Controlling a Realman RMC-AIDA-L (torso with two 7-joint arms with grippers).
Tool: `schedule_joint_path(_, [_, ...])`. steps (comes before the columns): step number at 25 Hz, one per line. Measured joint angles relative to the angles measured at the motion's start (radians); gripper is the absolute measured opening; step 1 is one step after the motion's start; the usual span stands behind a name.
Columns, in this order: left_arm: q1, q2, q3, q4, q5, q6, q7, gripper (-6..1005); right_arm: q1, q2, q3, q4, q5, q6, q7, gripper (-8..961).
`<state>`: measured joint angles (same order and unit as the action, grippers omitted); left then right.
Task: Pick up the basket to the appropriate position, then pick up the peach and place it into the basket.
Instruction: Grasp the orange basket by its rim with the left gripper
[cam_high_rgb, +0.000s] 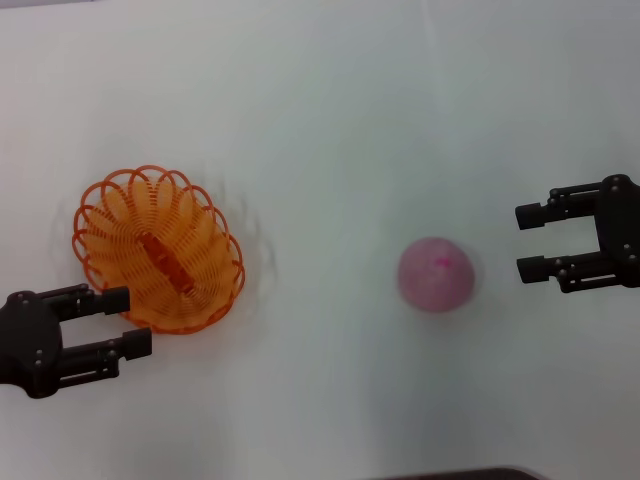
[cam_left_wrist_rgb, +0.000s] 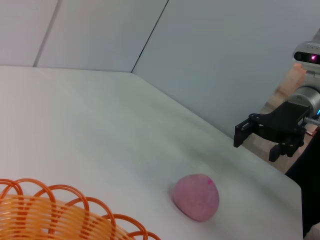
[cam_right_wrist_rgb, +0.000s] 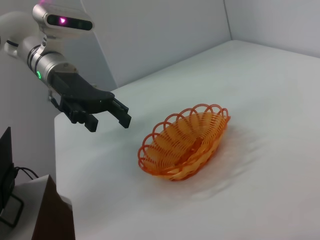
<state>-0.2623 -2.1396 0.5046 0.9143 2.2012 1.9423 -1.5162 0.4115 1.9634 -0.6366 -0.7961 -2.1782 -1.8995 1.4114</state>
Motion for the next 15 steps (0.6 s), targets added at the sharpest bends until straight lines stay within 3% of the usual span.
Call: schedule_joint_path(15, [-0.004,0.000,0.001,0.010,0.000,-0.001,-0.015,708,0.007,0.000,-0.007,0.000,0.000,0.004,0.003,714])
